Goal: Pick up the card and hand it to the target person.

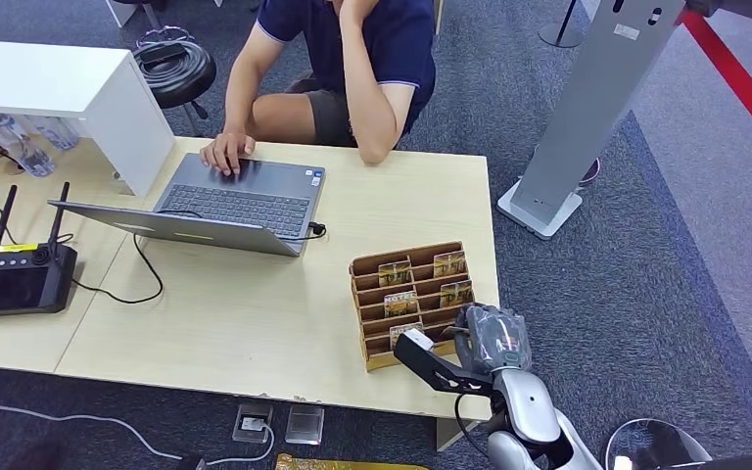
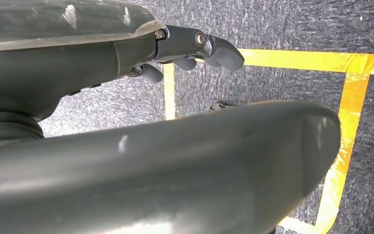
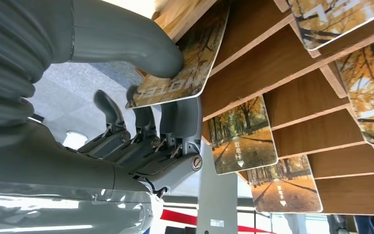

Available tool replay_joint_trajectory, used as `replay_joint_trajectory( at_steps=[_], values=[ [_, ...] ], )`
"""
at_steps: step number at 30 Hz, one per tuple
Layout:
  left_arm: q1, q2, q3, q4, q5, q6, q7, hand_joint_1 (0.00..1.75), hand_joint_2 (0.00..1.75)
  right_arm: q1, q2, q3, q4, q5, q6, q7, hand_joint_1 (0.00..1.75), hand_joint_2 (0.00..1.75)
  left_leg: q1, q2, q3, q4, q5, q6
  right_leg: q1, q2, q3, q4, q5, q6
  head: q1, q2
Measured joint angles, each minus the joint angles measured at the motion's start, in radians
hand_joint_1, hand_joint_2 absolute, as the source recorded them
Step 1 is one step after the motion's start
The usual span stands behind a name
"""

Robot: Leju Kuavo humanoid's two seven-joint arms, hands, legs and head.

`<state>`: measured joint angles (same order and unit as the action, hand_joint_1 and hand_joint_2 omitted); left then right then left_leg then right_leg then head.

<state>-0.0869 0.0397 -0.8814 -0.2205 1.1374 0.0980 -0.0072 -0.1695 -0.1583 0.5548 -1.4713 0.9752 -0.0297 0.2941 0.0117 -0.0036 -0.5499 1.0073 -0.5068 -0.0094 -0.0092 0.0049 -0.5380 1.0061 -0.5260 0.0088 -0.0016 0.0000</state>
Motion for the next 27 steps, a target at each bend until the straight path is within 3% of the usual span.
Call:
replay_joint_trajectory(
  at_steps=[19,27],
  values=[
    [0.000,0.000,-0.011,0.000,0.002,0.001,-0.002,0.00,0.00,-0.013,0.001,0.003,-0.046,-0.010,-0.042,-0.049,1.75,1.75,0.000,0.000,0.000,0.000,0.000,0.000,0.000,0.000,0.000,0.000,0.000,0.000,0.000,0.000],
    [-0.001,0.000,-0.022,0.000,0.002,0.000,-0.002,0.00,0.00,-0.129,0.011,0.008,-0.130,-0.109,-0.100,-0.112,1.75,1.75,0.000,0.000,-0.001,0.000,0.000,0.000,0.000,0.000,0.000,0.000,0.000,0.000,0.000,0.000]
  ],
)
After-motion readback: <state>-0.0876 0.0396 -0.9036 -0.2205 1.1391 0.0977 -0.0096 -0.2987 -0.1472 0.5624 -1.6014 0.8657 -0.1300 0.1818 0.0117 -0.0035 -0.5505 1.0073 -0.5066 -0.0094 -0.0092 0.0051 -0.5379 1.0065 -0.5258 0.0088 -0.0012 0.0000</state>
